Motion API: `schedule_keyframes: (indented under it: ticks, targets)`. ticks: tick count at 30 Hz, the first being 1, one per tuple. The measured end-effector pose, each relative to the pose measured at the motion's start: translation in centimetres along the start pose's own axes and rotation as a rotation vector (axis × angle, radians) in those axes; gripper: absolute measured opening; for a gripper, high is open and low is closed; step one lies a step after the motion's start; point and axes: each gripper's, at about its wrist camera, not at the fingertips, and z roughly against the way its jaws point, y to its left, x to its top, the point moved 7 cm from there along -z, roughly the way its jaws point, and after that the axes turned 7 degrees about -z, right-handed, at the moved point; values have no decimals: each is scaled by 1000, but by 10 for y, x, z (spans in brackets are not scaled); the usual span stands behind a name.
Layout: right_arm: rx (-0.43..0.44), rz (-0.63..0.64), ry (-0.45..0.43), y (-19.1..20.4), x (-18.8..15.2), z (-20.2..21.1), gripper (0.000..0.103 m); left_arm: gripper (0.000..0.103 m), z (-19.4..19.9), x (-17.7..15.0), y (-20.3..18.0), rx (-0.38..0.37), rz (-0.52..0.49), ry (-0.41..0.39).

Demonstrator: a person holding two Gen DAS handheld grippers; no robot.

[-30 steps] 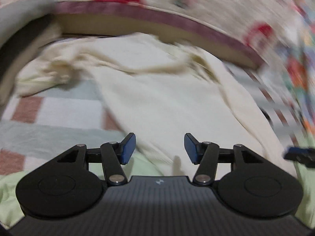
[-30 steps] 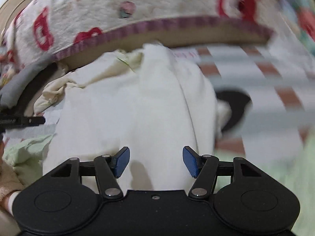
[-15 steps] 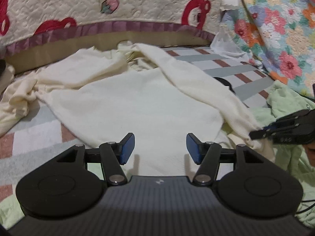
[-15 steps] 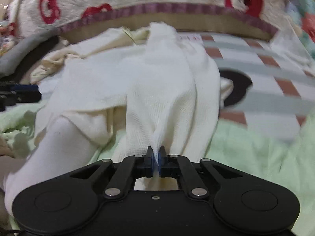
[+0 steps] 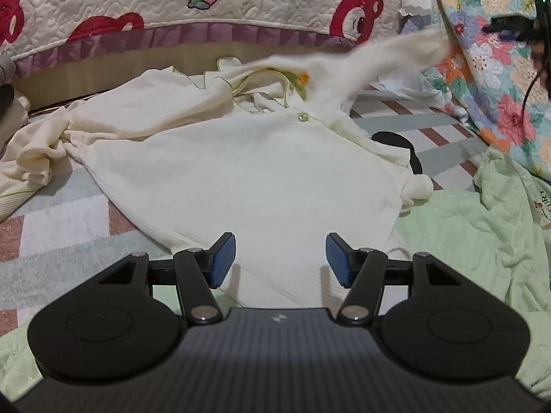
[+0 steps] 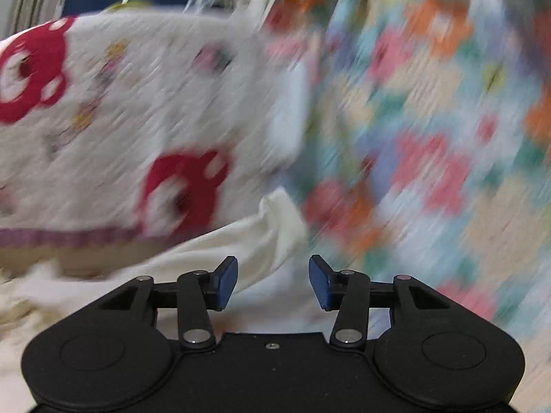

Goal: Fold clothes
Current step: 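Lower the shirt onto the mat and open both grippers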

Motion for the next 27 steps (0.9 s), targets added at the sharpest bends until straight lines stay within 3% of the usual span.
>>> schedule_keyframes:
  ticks: [5,6,13,16,20,21,22,23,27]
  targets:
    - [280,19,299,42,-139,6,48,60,0,-4,-10,-62,-18,21]
    - [316,1,328,47,-152,9,48,61,0,-6,-12,-90,-12,31]
    - [560,-129,519,84,-232,30,48,62,-8,-13,-22,-137,-32,82]
    - [597,-142,520,98,-237,41,49,62,-13,-16,-23,-128,-35,107]
    - [752,-246,555,123,-241,65,49,60,-14,-17,-25,-131,-41,117]
    - [755,-288,592,130,-246,69,50,47,-14,-18,-25,-129,-43,120]
    - [755,-330,630,138,-251,73,51,17,-15,-18,-25,-125,-45,124]
    - [767,-352,640,146,-253,77,52,8,-15,-19,-26,-121,-48,128]
    - [803,-415,651,176,-262,84,52,4,-15,-18,-23,-106,-38,124]
